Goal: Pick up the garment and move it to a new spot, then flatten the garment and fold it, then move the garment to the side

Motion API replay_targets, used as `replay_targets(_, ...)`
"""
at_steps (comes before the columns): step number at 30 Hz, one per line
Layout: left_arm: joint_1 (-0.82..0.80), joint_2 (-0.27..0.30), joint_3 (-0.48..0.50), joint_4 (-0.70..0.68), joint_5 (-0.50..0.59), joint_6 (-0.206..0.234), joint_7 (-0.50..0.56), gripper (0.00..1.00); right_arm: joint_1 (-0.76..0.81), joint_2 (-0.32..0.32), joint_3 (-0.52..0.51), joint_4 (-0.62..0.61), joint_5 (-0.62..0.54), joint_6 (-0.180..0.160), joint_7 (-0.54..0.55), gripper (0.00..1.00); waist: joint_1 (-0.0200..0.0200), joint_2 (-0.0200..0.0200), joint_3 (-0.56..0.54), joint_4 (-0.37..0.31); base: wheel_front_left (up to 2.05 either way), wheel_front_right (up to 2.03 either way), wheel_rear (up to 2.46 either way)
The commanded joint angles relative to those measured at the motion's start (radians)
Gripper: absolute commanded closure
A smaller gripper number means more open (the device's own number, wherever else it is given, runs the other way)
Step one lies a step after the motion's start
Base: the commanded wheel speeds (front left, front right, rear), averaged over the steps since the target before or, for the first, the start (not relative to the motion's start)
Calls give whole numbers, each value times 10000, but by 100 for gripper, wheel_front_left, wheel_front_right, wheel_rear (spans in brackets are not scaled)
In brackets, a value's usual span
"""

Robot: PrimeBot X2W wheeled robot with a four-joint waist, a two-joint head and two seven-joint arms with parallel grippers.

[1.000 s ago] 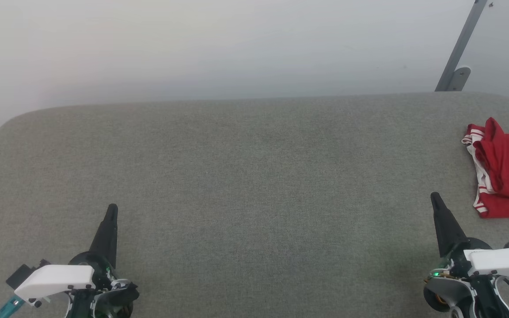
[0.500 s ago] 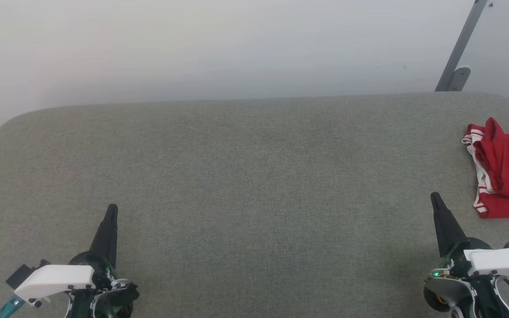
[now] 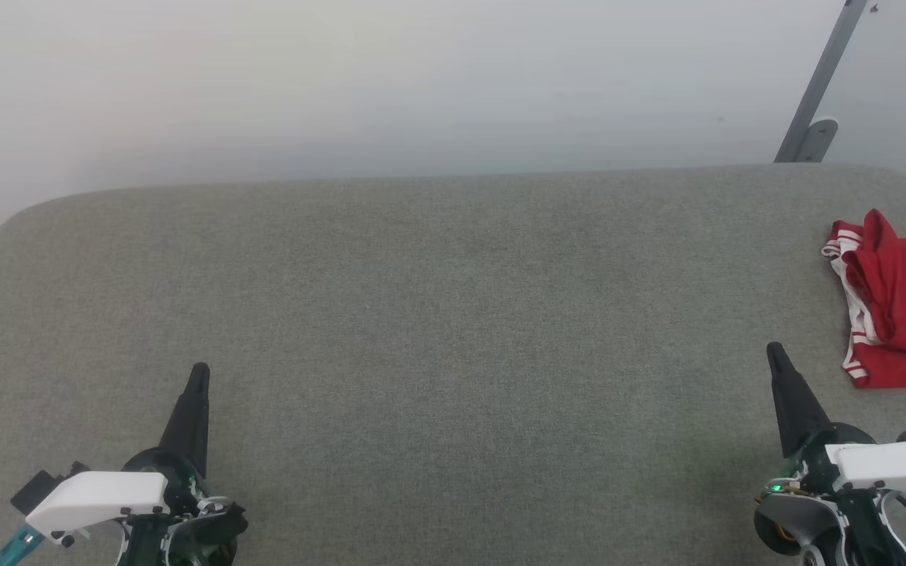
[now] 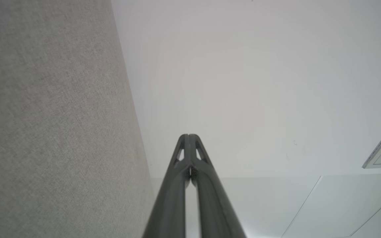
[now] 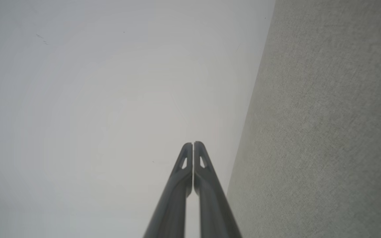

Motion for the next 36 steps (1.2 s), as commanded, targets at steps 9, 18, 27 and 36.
replay_targets(9,-119,13,26,-6,-15,-32,30,100,-84,-24,3,-8,42,-3,25,100,0,-1,0,0,0,0,0)
replay_targets(18,-120,13,25,-6,-14,-32,29,100,-84,-24,3,-7,42,-3,25,100,0,-1,0,0,0,0,0)
replay_targets(27,-120,13,26,-7,-13,-32,24,100,-84,-24,2,-7,42,-3,25,100,0,-1,0,0,0,0,0)
replay_targets(36,-120,13,27,-7,-12,-32,24,100,-84,-24,7,-8,42,-3,24,100,0,-1,0,0,0,0,0)
